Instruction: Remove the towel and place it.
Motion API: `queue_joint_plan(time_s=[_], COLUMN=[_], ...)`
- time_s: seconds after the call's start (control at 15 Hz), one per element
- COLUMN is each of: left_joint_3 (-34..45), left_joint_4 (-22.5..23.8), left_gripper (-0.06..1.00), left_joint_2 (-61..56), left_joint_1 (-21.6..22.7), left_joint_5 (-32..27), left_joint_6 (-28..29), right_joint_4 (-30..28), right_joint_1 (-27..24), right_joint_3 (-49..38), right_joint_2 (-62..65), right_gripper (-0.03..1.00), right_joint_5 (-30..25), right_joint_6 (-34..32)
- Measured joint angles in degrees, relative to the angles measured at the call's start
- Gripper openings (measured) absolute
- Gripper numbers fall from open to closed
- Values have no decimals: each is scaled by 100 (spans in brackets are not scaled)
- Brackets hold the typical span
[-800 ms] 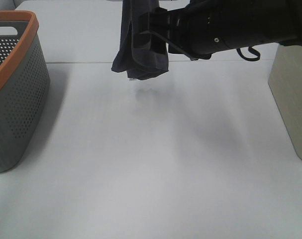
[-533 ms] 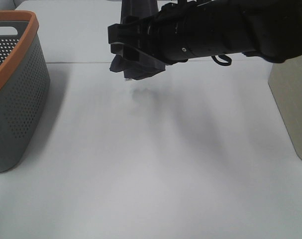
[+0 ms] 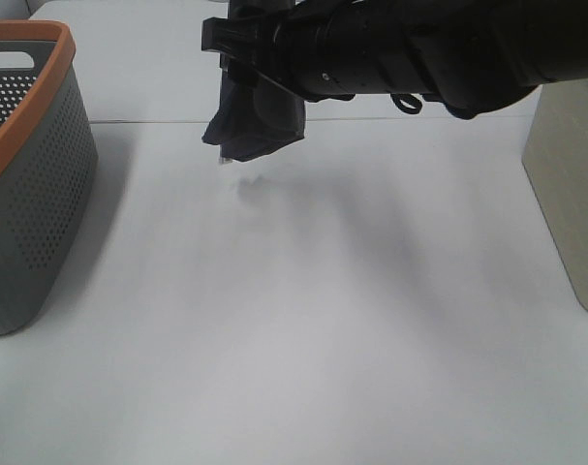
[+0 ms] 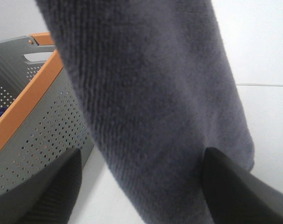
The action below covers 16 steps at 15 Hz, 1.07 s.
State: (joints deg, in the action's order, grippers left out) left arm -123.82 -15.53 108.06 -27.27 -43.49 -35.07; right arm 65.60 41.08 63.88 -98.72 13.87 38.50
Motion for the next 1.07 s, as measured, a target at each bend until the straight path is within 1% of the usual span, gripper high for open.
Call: queue_joint_plan(time_s=[0.13, 0.2, 0.27, 0.4, 0.53, 0.73, 0.8, 0.93, 1.0, 1.07], left_joint_3=[0, 0, 0, 0, 0, 0, 0, 0, 0, 0], left_joint_4=[0, 6, 17, 23, 34, 34, 40, 103, 172, 218], left_gripper=[0, 0, 0, 0, 0, 0, 0, 0, 0, 0], left_joint_2=[0, 0, 0, 0, 0, 0, 0, 0, 0, 0], left_joint_1=[0, 0, 0, 0, 0, 0, 0, 0, 0, 0], left_joint_5=[0, 0, 0, 0, 0, 0, 0, 0, -6, -57], left_joint_6=[11, 11, 11, 11, 11, 11, 11, 11, 11, 11], right_joint_4=[-6, -6, -6, 29, 63, 120, 126, 149, 195, 327], right_joint_1=[0, 0, 0, 0, 0, 0, 0, 0, -6, -80], right_joint_3=[40, -11, -189, -321, -321, -321, -321, -361, -418, -487], right_joint_2=[-143, -155, -120, -63, -52, -52, -34, 115, 258, 384], right_gripper=[63, 60, 53, 47, 39, 30, 21, 1, 0, 0], right_joint_5=[6, -11, -23, 0, 178, 413, 430, 327, 246, 0], right_joint_6=[6, 23, 92, 92, 92, 103, 178, 619, 951, 1301])
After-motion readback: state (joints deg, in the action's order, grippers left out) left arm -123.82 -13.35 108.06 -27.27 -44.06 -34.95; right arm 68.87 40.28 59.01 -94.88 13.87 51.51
